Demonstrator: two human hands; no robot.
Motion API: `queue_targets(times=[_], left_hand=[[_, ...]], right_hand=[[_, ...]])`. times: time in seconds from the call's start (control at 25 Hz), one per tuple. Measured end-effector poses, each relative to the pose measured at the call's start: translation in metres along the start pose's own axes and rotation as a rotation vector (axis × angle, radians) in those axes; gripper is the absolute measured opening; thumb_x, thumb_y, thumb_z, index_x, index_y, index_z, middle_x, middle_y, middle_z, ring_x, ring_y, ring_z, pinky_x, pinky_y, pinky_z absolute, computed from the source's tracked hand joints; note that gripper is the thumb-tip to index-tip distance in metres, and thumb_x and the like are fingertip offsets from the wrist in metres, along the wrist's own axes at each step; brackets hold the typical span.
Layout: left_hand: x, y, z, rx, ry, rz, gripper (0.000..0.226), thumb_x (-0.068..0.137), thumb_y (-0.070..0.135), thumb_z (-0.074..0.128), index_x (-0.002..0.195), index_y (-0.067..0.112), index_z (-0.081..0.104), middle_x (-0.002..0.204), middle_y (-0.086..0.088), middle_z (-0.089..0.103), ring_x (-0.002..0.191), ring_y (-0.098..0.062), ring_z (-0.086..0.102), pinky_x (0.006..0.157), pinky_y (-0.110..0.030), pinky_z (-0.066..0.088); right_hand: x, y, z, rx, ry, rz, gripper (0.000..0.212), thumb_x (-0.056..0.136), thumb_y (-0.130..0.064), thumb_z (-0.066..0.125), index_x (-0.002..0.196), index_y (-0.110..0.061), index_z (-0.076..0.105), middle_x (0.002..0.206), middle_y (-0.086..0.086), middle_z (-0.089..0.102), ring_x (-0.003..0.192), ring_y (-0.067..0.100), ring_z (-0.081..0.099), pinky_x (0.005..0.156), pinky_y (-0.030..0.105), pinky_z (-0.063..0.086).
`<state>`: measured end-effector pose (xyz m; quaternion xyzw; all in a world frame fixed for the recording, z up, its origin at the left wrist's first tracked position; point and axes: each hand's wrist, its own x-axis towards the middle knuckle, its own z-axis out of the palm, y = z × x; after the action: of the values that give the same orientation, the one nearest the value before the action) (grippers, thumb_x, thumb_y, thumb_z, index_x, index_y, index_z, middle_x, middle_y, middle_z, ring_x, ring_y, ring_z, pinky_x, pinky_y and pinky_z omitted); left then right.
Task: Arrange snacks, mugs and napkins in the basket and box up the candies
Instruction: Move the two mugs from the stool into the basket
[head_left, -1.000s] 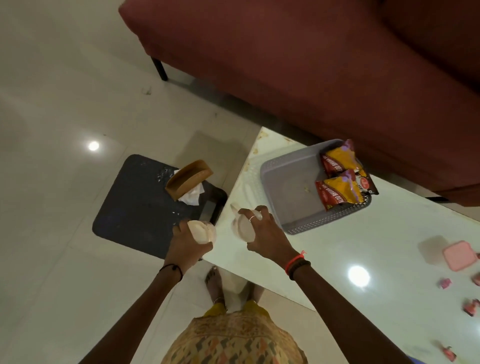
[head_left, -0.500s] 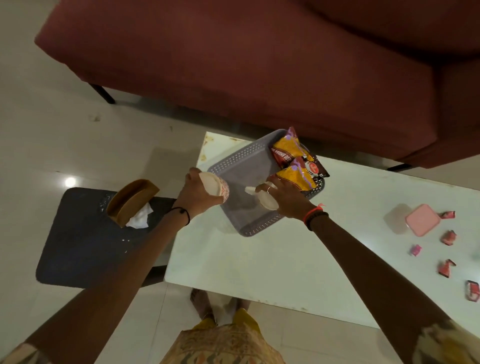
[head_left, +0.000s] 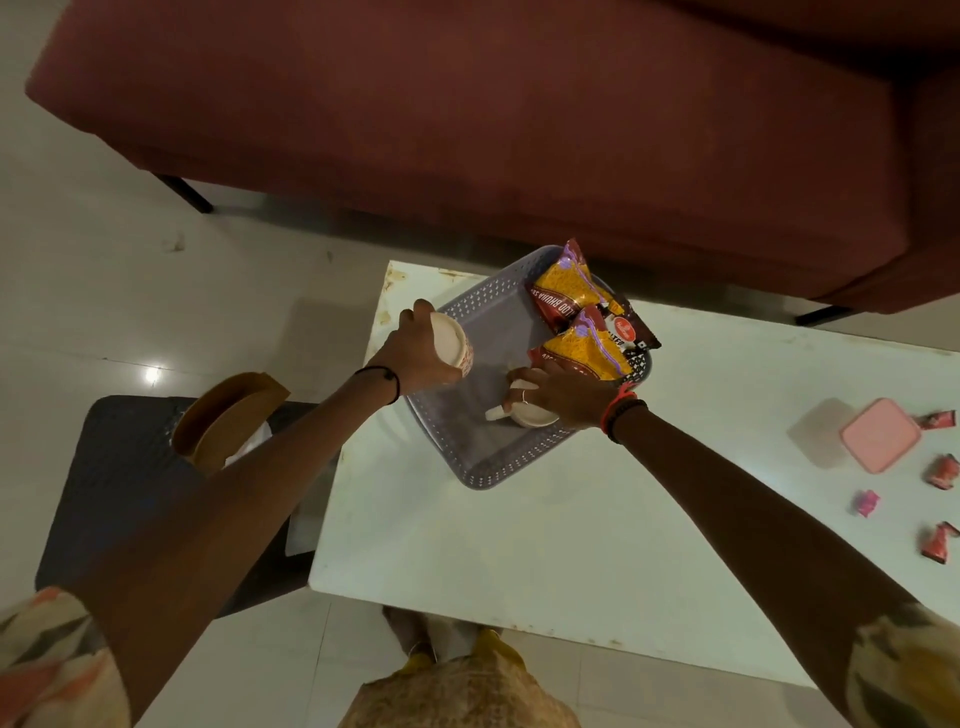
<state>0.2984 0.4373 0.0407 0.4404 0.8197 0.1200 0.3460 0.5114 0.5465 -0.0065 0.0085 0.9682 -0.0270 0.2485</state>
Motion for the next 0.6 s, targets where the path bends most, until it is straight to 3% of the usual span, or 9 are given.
queue_targets(times=[0.12, 0.24, 0.4, 0.52, 0.6], left_hand=[[0.013, 0.002, 0.009, 0.044, -0.024, 0.008, 0.090, 0.062, 0.033, 0.081, 0.129, 0.010, 0.026, 0.131, -0.018, 0.038, 0.113, -0.039, 0.052, 0.091, -0.050, 0.051], [0.025, 0.007, 0.015, 0.106, -0.038, 0.011, 0.092, 0.065, 0.037, 0.079, 0.133, 0.011, 0.024, 0.133, -0.018, 0.037, 0.113, -0.040, 0.053, 0.092, -0.052, 0.051], [0.042, 0.014, 0.026, 0.160, -0.033, 0.026, 0.091, 0.067, 0.036, 0.079, 0.136, 0.010, 0.026, 0.137, -0.019, 0.038, 0.116, -0.041, 0.051, 0.092, -0.048, 0.049], [0.058, 0.020, 0.036, 0.135, -0.016, 0.038, 0.094, 0.067, 0.032, 0.080, 0.138, 0.007, 0.025, 0.139, -0.021, 0.035, 0.123, -0.039, 0.045, 0.097, -0.045, 0.044], [0.067, 0.025, 0.044, 0.156, -0.023, 0.057, 0.096, 0.067, 0.033, 0.080, 0.140, 0.007, 0.024, 0.143, -0.021, 0.033, 0.129, -0.037, 0.039, 0.104, -0.045, 0.040]], right_hand=[[-0.001, 0.003, 0.007, 0.031, 0.077, -0.011, 0.059, 0.092, -0.003, 0.048, 0.146, -0.021, 0.031, 0.157, 0.015, 0.023, 0.141, 0.041, 0.024, 0.119, 0.051, 0.013], [-0.004, 0.001, 0.004, 0.130, 0.077, 0.058, 0.069, 0.092, -0.015, 0.053, 0.150, -0.026, 0.018, 0.160, 0.016, 0.011, 0.144, 0.042, 0.017, 0.118, 0.050, 0.015], [-0.013, -0.012, 0.004, 0.637, 0.255, 0.370, 0.096, 0.076, -0.016, 0.074, 0.151, -0.025, 0.015, 0.160, 0.011, 0.012, 0.146, 0.035, 0.015, 0.116, 0.049, 0.029], [-0.019, -0.021, 0.008, 0.974, 0.418, 0.655, 0.096, 0.068, -0.011, 0.082, 0.147, -0.019, 0.027, 0.155, 0.010, 0.023, 0.143, 0.034, 0.022, 0.110, 0.050, 0.038], [-0.018, -0.027, 0.012, 1.048, 0.414, 0.722, 0.098, 0.064, -0.017, 0.086, 0.145, -0.014, 0.031, 0.149, 0.012, 0.032, 0.138, 0.033, 0.029, 0.107, 0.048, 0.040]])
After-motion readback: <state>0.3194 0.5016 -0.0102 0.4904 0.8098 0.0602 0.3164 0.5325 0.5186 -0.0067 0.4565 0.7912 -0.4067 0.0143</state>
